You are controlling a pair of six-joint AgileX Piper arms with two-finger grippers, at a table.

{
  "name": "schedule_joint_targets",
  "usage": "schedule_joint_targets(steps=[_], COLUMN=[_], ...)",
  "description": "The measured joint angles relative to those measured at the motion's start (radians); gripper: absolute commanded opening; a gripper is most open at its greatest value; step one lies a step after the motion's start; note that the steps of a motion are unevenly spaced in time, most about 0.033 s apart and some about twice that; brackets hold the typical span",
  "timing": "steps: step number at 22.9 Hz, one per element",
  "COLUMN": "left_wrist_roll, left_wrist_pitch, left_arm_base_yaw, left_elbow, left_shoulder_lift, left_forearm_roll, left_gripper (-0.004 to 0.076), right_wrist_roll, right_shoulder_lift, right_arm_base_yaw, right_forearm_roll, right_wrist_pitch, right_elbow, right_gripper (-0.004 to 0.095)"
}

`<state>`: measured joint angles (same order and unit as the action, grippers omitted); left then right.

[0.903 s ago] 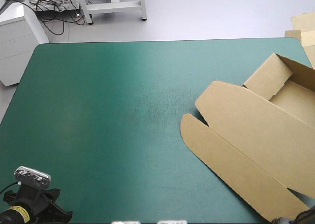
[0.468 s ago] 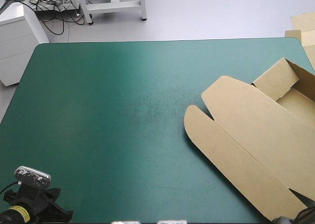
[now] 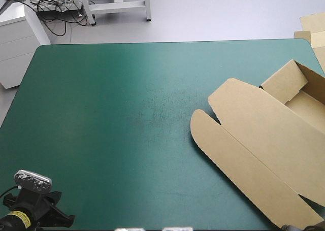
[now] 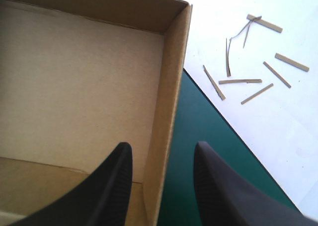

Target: Fold the box

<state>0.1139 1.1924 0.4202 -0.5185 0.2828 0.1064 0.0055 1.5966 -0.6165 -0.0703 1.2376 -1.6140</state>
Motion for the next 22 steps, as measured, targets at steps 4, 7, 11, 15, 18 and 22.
schedule_joint_targets(steps=[4,7,11,15,18,22], left_wrist_roll=[0.000,0.000,0.000,0.000,0.000,0.000], left_wrist_pitch=[0.000,-0.003,-0.005,-0.007,-0.007,-0.007], left_arm_base_yaw=[0.000,0.000,0.000,0.000,0.000,0.000], left_elbow=[0.000,0.000,0.000,0.000,0.000,0.000], left_shoulder_lift=[0.000,0.000,0.000,0.000,0.000,0.000], left_forearm_roll=[0.001,0.006,0.032,0.047,0.047,0.047], left_gripper=[-0.0010,-0.0010,-0.0010,-0.0010,-0.0010,-0.0010], right_wrist_roll=[-0.020,-0.069,-0.088,-0.090,-0.096,-0.152], right_shoulder_lift=[-0.122,-0.271,-0.451,-0.639,-0.759,-0.955], right_arm_base_yaw=[0.000,0.010,0.135,0.333,0.379,0.387], right_forearm_roll=[0.084,0.209,0.252,0.264,0.265,0.286], right_wrist_pitch=[0.004,0.008,0.008,0.008,0.008,0.008], right_elbow=[0.000,0.000,0.000,0.068,0.222,0.486], right_gripper=[-0.0020,0.0003,0.0002,0.0002,0.0002,-0.0005])
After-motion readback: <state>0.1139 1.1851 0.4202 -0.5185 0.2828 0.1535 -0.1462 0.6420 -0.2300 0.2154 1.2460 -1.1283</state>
